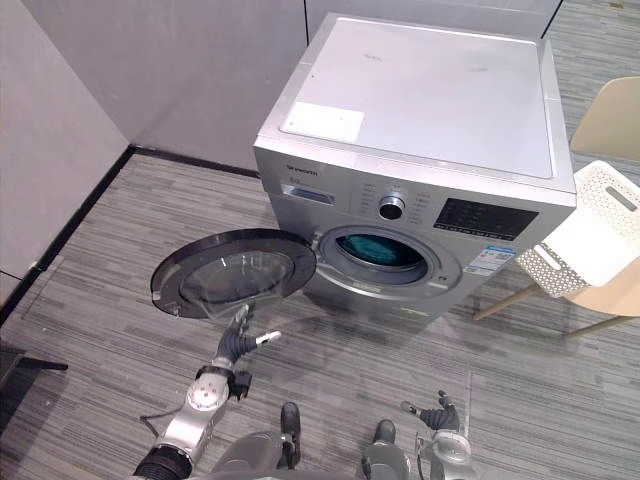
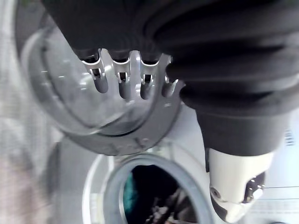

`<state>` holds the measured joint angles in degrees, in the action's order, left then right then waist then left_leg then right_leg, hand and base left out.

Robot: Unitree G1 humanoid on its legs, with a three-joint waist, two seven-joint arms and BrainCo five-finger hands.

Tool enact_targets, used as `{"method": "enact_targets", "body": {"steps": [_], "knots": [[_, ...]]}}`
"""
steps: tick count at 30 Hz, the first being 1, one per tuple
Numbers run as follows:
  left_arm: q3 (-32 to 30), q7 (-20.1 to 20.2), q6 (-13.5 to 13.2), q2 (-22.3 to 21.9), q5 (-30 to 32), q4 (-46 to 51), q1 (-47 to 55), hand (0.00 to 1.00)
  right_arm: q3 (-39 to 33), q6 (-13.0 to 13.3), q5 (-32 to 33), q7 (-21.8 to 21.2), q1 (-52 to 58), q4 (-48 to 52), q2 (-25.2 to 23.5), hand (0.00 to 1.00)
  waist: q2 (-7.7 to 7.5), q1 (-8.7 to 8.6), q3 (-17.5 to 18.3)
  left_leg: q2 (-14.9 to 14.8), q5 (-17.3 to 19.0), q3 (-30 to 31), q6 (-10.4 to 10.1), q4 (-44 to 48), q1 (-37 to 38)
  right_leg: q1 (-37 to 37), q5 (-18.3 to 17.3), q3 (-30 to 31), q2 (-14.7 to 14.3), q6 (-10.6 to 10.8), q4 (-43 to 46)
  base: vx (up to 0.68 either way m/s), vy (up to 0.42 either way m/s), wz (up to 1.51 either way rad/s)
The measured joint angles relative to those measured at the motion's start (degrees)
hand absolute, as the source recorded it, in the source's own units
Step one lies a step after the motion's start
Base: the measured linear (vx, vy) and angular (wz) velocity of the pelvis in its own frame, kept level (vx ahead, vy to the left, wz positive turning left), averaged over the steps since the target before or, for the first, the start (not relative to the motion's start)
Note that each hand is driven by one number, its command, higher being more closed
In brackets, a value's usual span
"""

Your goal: Pick up the laundry basket with both hands and put the clothes into the washing machine.

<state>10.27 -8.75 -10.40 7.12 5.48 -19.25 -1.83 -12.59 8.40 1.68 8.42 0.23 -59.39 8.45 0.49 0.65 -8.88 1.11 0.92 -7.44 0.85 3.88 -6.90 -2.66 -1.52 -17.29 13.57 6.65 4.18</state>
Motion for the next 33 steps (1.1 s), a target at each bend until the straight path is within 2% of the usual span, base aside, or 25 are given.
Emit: {"method": "enact_targets", "body": {"steps": [3, 6, 10, 12, 13, 14, 18, 20, 21, 23, 28, 29, 33], "knots": [[-4.59, -0.66, -0.90, 1.85, 1.97, 2.16, -3.99, 0.00, -0.98, -0.03, 0.01, -0.75, -0.47, 0.00, 0.67, 0.00, -0.12, -0.14, 0.05, 0.45, -0.43, -0.43, 0.61, -1.15, 1.50, 1.76, 1.24, -0.01, -0.01, 0.00, -2.42, 0.06, 0.027, -0.06], [-10.59, -4.78, -1.16, 6.44, 4.35, 2.34, -9.25, 0.00, -1.11, -0.02, -0.01, -1.14, -1.46, 0.01, 2.48, 0.00, -0.26, -1.19, 0.06, 0.63, -0.60, -0.60, 0.69, -1.95, 2.06, 2.43, 1.71, 0.03, -0.18, -0.24, -3.55, 0.04, -0.004, -0.03], [-15.34, -9.84, -0.24, 13.07, 9.29, 0.34, -16.03, 0.00, -2.15, -0.03, -0.01, -1.89, -2.55, -0.04, 3.93, 0.00, -1.09, -1.43, -0.01, 0.46, -1.70, -1.21, 0.43, -4.03, 2.02, 2.11, 3.47, 0.23, -1.11, -1.49, -5.82, 0.01, -0.012, -0.11], [-15.67, -11.06, 1.34, 17.39, 11.58, -4.21, -21.11, 0.00, -3.35, -0.06, -0.02, -2.55, -3.91, -0.18, 4.10, 0.00, -2.26, -1.45, -0.47, -0.07, -2.89, -1.56, 0.21, -5.77, 1.17, 0.42, 4.57, 0.36, -1.86, -2.57, -6.50, -0.04, -0.035, -0.13], [-15.67, -11.23, 1.76, 18.29, 11.92, -5.60, -22.33, 0.00, -3.36, -0.06, -0.02, -2.56, -4.28, -0.21, 4.25, 0.00, -2.56, -1.49, -0.64, -0.20, -3.17, -1.62, 0.16, -6.01, 0.79, -0.12, 4.83, 0.39, -2.05, -2.71, -6.51, -0.08, -0.020, -0.12], [-15.71, -11.28, 2.82, 19.85, 12.56, -8.07, -24.54, 0.00, -3.40, -0.11, -0.03, -2.58, -5.06, -0.50, 4.59, 0.00, -3.50, -1.49, -1.11, -0.32, -3.39, -1.86, 0.18, -6.01, -0.23, -1.26, 5.09, 0.54, -2.16, -2.65, -6.50, -0.08, -0.001, -0.10], [-15.71, -11.12, 5.59, 22.66, 14.15, -14.13, -29.18, 0.00, -4.17, -0.48, -0.03, -3.14, -7.12, -0.96, 5.49, 0.00, -5.75, -1.37, -2.61, -1.15, -3.76, -2.11, 0.28, -4.88, -4.22, -5.01, 6.38, 1.84, -2.50, -2.93, -6.30, -0.07, -0.002, -0.06], [-15.71, -10.16, 7.03, 24.92, 15.62, -17.98, -32.79, 0.00, -5.68, -1.15, 0.01, -3.38, -9.26, -1.13, 6.24, 0.00, -6.71, -1.17, -4.21, -2.17, -3.68, -2.18, 0.28, -2.39, -8.13, -7.93, 8.54, 2.23, -3.25, -3.79, -6.23, -0.06, 0.018, -0.03], [-15.72, -9.97, 7.35, 25.35, 15.63, -18.85, -33.62, 0.00, -5.72, -1.16, 0.03, -3.39, -9.80, -1.12, 6.49, 0.00, -6.79, -1.06, -4.76, -2.61, -3.60, -2.19, 0.31, -1.66, -9.03, -8.60, 9.28, 2.49, -3.58, -4.24, -6.18, -0.08, 0.027, -0.12], [-15.86, -9.19, 7.90, 25.77, 15.60, -22.17, -36.99, 0.00, -5.71, -1.32, 0.27, -3.62, -11.05, -0.86, 7.69, 0.00, -7.17, 0.51, -6.45, -4.31, -2.11, -2.97, 0.44, 2.21, -12.39, -10.93, 11.53, 3.69, -4.72, -4.52, -5.81, -0.11, 0.045, -0.23], [-18.18, -7.37, 8.16, 25.57, 15.15, -25.60, -40.73, 0.00, -5.81, -1.87, 2.96, -3.75, -12.24, 2.81, 8.69, 0.00, -7.28, 2.47, -7.72, -7.91, 2.63, -3.41, -0.29, 11.37, -18.59, -13.90, 12.62, 3.86, -6.88, -5.09, -4.44, -0.09, 0.014, -0.23], [-19.38, -6.56, 8.14, 25.12, 14.86, -26.19, -41.69, 0.00, -5.80, -2.07, 4.28, -4.01, -12.10, 3.79, 8.65, 0.00, -7.29, 3.46, -7.71, -9.02, 3.80, -3.58, -0.30, 13.28, -19.82, -14.72, 12.62, 4.00, -7.56, -5.09, -4.13, -0.09, -0.017, -0.20], [-22.32, -6.20, 8.18, 23.34, 12.64, -28.17, -41.67, 0.00, -5.80, -2.10, 4.97, -4.84, -12.13, 4.91, 7.82, 0.00, -7.29, 3.69, -7.72, -11.08, 4.10, -3.54, -1.00, 14.58, -20.92, -15.13, 12.60, 3.89, -8.93, -5.07, -4.23, -0.03, -0.038, -0.10]]}}
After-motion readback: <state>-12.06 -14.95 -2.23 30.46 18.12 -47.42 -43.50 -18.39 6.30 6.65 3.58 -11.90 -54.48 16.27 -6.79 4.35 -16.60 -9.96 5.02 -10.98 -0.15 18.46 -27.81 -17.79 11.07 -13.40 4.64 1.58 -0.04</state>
